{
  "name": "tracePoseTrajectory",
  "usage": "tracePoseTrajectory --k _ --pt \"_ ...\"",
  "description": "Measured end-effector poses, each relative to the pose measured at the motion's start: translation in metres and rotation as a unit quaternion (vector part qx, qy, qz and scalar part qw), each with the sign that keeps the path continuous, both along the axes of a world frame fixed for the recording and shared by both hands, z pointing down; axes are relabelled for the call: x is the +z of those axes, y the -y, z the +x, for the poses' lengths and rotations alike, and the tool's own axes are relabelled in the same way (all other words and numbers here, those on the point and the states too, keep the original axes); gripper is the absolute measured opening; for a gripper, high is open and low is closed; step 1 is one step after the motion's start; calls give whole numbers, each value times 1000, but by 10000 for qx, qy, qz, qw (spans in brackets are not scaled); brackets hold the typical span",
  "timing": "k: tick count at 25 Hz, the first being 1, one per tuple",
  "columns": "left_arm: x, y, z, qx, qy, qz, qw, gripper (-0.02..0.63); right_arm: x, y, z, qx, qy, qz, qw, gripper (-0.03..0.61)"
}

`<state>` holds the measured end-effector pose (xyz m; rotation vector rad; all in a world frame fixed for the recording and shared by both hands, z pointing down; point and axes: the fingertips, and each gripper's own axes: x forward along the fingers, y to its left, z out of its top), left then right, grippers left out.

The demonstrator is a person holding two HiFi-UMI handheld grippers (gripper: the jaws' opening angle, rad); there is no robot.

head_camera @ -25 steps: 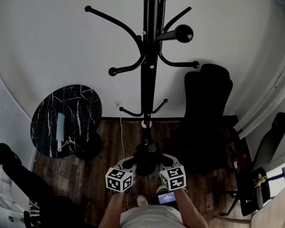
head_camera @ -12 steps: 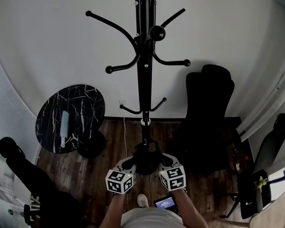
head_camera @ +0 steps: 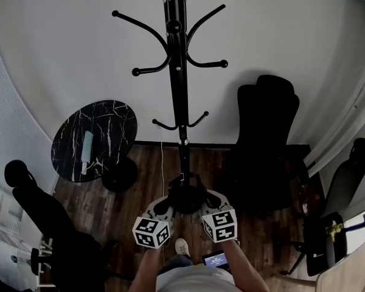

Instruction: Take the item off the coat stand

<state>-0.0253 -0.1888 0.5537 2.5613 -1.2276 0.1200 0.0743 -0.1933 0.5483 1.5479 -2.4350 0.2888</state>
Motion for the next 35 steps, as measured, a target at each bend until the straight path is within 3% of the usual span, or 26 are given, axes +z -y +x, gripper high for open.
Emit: tracePoseTrajectory --k 15,35 --pt "0 -72 4 -39 73 42 10000 28 -1 -73 4 -119 157 41 9998 26" --pt "-1 -85 -1 -64 8 43 10000 28 -3 -89 0 -110 150 46 9998 25"
